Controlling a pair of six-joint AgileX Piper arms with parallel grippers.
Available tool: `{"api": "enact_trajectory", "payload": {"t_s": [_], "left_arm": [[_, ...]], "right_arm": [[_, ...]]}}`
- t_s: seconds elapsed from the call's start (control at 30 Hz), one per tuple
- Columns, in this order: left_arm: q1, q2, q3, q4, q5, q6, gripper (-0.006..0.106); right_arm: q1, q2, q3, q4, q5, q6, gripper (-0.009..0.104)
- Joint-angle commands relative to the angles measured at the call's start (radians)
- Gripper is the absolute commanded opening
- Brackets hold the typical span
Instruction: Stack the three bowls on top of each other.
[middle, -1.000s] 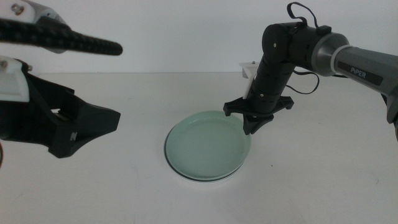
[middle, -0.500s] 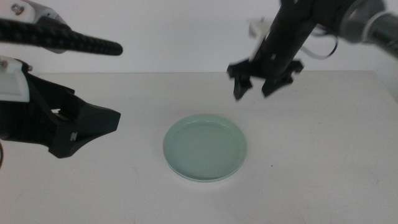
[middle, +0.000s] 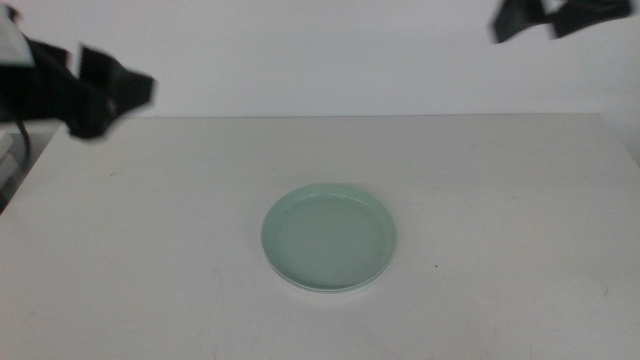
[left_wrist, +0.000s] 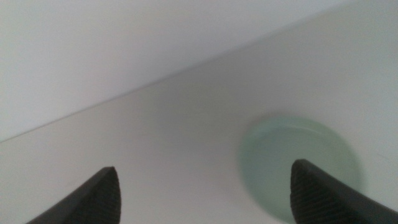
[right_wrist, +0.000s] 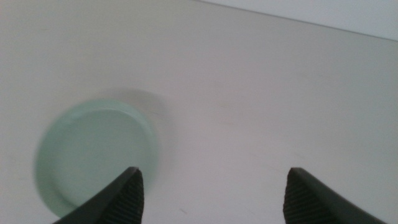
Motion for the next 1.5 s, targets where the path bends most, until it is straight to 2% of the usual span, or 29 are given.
{"api": "enact_trajectory", "payload": {"t_s": [0.0, 0.03, 0.2, 0.37, 0.53, 0.67, 0.77, 0.97, 1.47], "left_arm": [[0.038, 0.011, -0.087, 0.136, -0.030, -0.135, 0.105], [0.064, 0.017, -0.101, 0.167, -0.009, -0.175, 0.105], [0.133, -0.021, -0.067, 0.168, 0.022, -0.188, 0.105], [0.130, -0.137, 0.086, 0.167, -0.047, -0.183, 0.105], [0.130, -0.300, 0.288, 0.152, -0.241, -0.183, 0.105], [0.130, -0.402, 0.451, 0.138, -0.407, -0.185, 0.105], [0.130, -0.460, 0.563, 0.096, -0.493, -0.190, 0.105], [0.130, -0.485, 0.721, 0.103, -0.758, -0.181, 0.105], [0.130, -0.483, 0.947, 0.103, -0.779, -0.182, 0.105]], "right_arm": [[-0.051, -0.125, 0.043, -0.038, 0.035, -0.014, 0.057], [-0.073, -0.162, 0.079, -0.039, 0.022, -0.014, 0.057], [-0.140, -0.374, 0.332, -0.053, -0.131, -0.014, 0.057], [-0.141, -0.620, 0.634, -0.124, -0.333, -0.014, 0.057], [-0.140, -0.837, 0.929, -0.155, -0.505, -0.014, 0.057], [-0.140, -0.989, 1.134, -0.168, -0.720, -0.029, 0.057], [-0.140, -1.073, 1.258, -0.180, -0.837, -0.029, 0.057], [-0.140, -1.128, 1.414, -0.226, -1.043, -0.029, 0.057], [-0.140, -1.128, 1.445, -0.228, -1.034, -0.029, 0.057]]}}
